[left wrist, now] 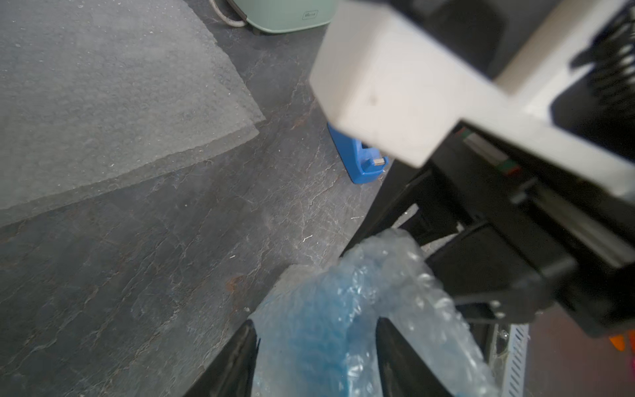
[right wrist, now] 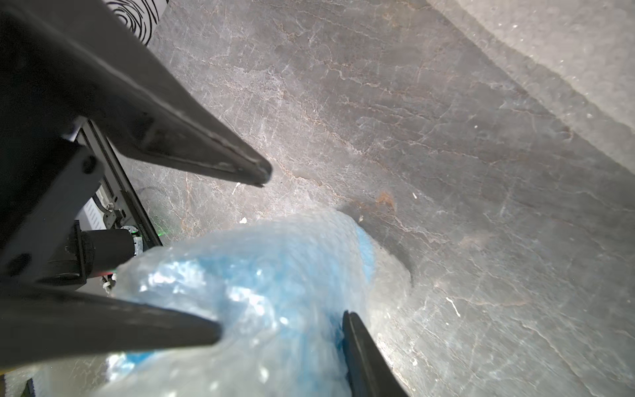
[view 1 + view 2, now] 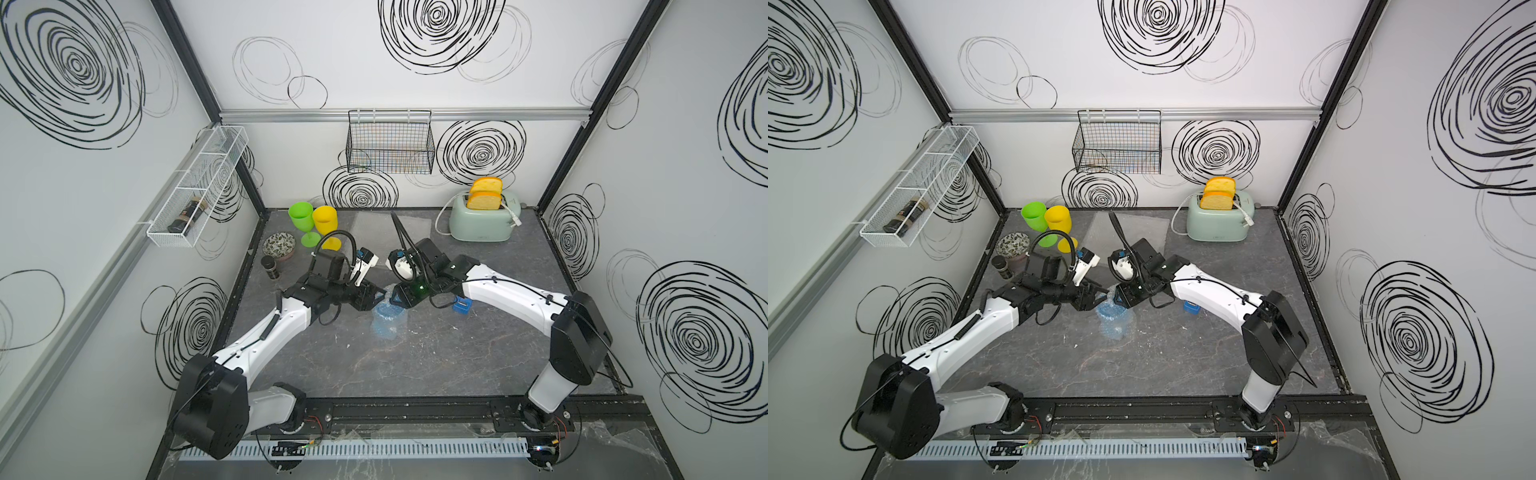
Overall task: Wrap wine glasses in bubble wrap
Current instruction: Wrap the wine glass in bubble wrap, then pick up the bubble wrap from the center of the board.
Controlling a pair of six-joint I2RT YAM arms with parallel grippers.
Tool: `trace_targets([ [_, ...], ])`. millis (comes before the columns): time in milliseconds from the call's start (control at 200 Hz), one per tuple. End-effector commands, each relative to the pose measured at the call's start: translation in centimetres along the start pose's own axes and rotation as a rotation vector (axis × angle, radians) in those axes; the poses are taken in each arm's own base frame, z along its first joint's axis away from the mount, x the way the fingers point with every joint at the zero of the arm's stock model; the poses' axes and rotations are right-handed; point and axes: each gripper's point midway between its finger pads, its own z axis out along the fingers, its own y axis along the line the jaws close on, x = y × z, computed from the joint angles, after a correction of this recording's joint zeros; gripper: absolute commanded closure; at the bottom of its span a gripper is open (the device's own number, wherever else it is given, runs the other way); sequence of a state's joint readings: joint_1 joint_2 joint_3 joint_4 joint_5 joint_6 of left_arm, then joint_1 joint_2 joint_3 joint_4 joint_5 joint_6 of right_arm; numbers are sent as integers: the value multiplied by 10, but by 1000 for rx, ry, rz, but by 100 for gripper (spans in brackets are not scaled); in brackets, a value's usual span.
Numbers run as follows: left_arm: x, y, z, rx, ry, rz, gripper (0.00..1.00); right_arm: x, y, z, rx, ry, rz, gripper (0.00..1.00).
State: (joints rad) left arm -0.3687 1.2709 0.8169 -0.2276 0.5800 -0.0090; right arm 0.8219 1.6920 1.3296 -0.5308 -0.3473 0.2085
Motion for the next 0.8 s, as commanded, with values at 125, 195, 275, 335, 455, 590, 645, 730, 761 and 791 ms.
trace_targets([
  [125, 22, 22, 13, -141, 107, 93, 55, -1, 21, -8, -42, 30, -46, 61],
  [195, 22, 22, 13, -154, 112, 105, 61, -2, 22, -17, -51, 21, -42, 58],
  [275, 26, 20, 14, -147, 126, 103, 62, -2, 25, -29, -74, 4, -30, 56],
  [335, 31, 17, 17, -141, 139, 124, 65, -3, 26, -39, -90, -24, -21, 55],
  [455, 40, 11, 19, -129, 173, 140, 72, -5, 17, -60, -101, -59, 37, 54],
  [590, 57, 7, 21, -137, 252, 226, 75, -7, 3, -87, -86, -133, 52, 54],
  [645, 59, 6, 20, -140, 267, 231, 80, -7, -5, -98, -76, -164, 66, 54],
  [730, 63, 6, 17, -147, 284, 250, 91, -7, -17, -113, -64, -211, 87, 54],
  [761, 66, 7, 17, -151, 293, 257, 93, -8, -21, -118, -52, -230, 92, 53],
  [791, 67, 8, 16, -154, 299, 261, 93, -8, -26, -123, -40, -251, 99, 53],
])
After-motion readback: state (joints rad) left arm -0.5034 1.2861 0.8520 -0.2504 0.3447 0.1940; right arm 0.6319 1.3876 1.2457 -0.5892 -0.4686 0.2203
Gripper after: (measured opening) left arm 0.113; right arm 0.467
